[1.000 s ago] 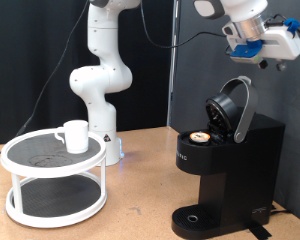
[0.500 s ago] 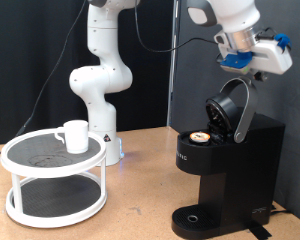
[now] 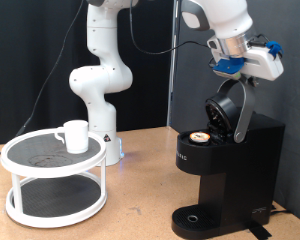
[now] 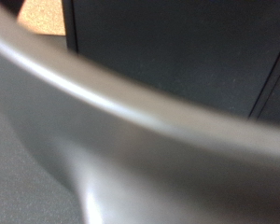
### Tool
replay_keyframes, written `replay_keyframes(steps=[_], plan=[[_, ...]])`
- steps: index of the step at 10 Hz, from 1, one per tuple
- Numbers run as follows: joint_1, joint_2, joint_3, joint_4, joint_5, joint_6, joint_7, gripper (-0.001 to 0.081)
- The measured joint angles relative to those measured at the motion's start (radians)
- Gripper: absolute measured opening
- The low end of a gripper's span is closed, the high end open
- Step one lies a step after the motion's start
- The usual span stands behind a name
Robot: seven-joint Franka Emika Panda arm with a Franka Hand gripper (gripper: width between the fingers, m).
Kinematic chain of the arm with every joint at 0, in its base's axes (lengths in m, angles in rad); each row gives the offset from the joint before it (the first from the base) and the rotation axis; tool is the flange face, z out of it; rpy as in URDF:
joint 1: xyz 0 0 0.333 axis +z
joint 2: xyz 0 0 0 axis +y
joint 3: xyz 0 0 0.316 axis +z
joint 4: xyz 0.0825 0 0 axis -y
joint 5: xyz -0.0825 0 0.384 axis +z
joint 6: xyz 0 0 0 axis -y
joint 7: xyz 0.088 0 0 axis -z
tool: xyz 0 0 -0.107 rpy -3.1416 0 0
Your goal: Make a cup of coffee with the keurig machine
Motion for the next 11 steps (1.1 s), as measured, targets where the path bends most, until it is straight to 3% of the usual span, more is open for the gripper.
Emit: replay_keyframes(steps=[6, 11], plan=[[-0.05, -0.092, -0.059, -0.101, 0.043, -0.013, -0.085, 0.0], [-0.103, -0.134, -0.118, -0.177, 0.008, -0.065, -0.158, 0.0]])
